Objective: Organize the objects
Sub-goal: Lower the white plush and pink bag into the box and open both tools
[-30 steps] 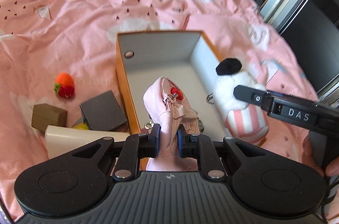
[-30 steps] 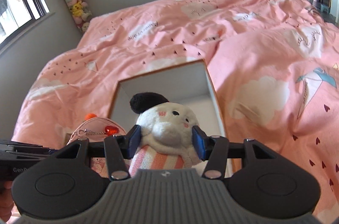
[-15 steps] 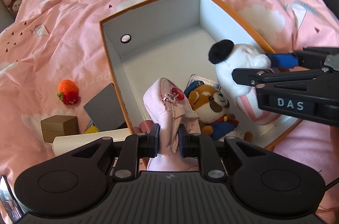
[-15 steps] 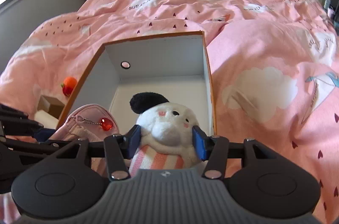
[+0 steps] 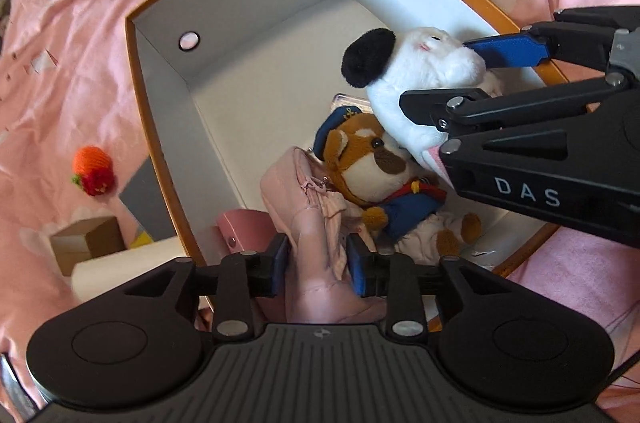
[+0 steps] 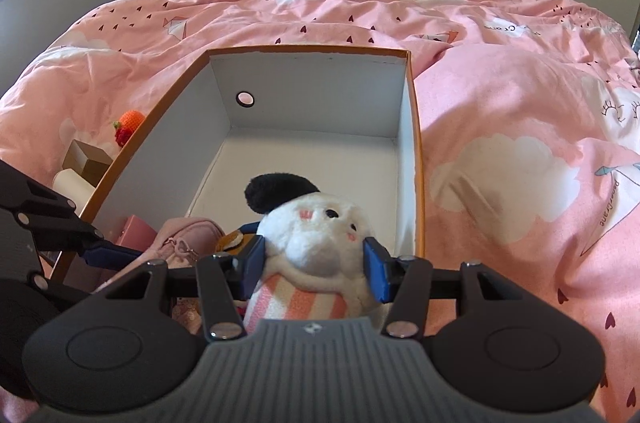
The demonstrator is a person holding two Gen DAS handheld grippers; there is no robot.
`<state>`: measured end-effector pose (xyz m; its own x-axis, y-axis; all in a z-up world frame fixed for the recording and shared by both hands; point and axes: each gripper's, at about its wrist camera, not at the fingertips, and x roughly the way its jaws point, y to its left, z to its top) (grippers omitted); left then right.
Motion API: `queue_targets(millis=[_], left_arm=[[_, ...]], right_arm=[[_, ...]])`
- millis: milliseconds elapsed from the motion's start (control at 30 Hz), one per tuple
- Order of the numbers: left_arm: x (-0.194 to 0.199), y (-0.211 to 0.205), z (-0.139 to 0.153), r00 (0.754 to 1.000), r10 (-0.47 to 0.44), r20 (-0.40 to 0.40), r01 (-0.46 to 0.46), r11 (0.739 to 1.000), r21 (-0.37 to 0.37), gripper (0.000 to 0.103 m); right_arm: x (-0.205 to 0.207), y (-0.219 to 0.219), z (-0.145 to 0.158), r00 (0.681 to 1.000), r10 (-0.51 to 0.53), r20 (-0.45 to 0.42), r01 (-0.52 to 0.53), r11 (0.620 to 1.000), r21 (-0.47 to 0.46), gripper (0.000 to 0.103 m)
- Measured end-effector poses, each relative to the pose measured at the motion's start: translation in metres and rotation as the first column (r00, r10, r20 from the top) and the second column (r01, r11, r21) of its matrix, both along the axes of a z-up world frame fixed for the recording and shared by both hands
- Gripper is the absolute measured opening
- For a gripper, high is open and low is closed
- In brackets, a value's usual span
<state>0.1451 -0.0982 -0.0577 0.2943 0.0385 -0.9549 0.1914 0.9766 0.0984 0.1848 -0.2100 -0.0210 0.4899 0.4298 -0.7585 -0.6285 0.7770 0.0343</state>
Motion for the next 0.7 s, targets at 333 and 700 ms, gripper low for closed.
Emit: queue_targets(millis=[333,700], left_arm=[[-0.014,0.044,0.027,0.999,-0.041,0.03,0.047,0.974,-0.221,0.032],[-0.017,0.053,0.022,0.997,-0.053,0.058,0.068,0.954,-0.291,0.021]], right_arm=[[-0.011,0.015,-0.003,0.986,0.144,0.079,-0.127,0.973,-0.193,0.054],[-0.027,0.058,-0.021,0.948,0.301,0.106,-0.194,0.808,-0.556,0.052]])
